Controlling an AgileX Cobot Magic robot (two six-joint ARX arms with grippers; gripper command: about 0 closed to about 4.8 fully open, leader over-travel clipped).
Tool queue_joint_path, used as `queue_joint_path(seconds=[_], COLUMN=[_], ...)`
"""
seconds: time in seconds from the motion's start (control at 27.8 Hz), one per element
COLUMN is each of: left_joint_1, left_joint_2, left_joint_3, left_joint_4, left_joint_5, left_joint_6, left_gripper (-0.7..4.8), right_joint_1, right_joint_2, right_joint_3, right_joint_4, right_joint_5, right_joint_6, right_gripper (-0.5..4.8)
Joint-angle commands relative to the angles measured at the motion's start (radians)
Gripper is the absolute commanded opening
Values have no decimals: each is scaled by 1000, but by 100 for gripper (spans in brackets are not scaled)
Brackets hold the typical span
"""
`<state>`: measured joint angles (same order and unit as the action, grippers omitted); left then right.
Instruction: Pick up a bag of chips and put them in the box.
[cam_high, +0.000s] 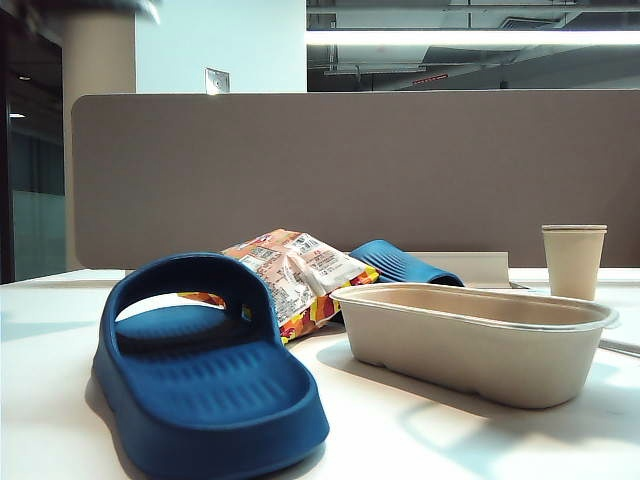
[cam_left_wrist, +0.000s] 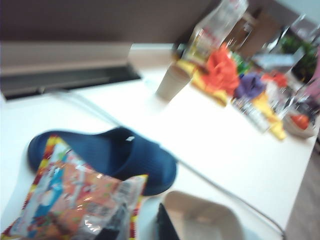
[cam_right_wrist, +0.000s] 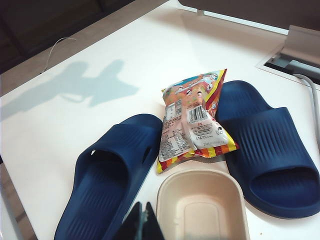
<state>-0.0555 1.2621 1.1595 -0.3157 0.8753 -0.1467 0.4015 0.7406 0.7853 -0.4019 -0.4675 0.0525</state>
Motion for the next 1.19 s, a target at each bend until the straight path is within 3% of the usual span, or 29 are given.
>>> queue_joint_path(seconds=[0.04, 0.43, 0.57, 0.83, 1.01, 1.19], left_joint_1=[0, 0, 1, 13, 15, 15], left_joint_2=[115, 451, 553, 693, 745, 793], left_joint_3=[42, 145, 190, 278, 334, 384], left_joint_4=[-31, -51, -61, -97, -133, -144], left_joint_5=[4, 50, 89, 117, 137, 184], left_joint_6=[80, 273, 289, 311, 377, 403], left_gripper=[75, 96, 281, 279, 281, 315], right_joint_1=[0, 1, 1, 6, 6, 6], right_joint_2=[-2, 5, 21, 55, 81, 105], right_joint_3=[6, 6, 6, 6, 6, 6], right_joint_4=[13, 18, 12, 2, -13, -14], right_joint_5=[-2, -6, -6, -10, -17, -30], right_joint_6=[-36, -106, -105, -105, -105, -105], right_gripper=[-2, -2, -2, -2, -2, -2])
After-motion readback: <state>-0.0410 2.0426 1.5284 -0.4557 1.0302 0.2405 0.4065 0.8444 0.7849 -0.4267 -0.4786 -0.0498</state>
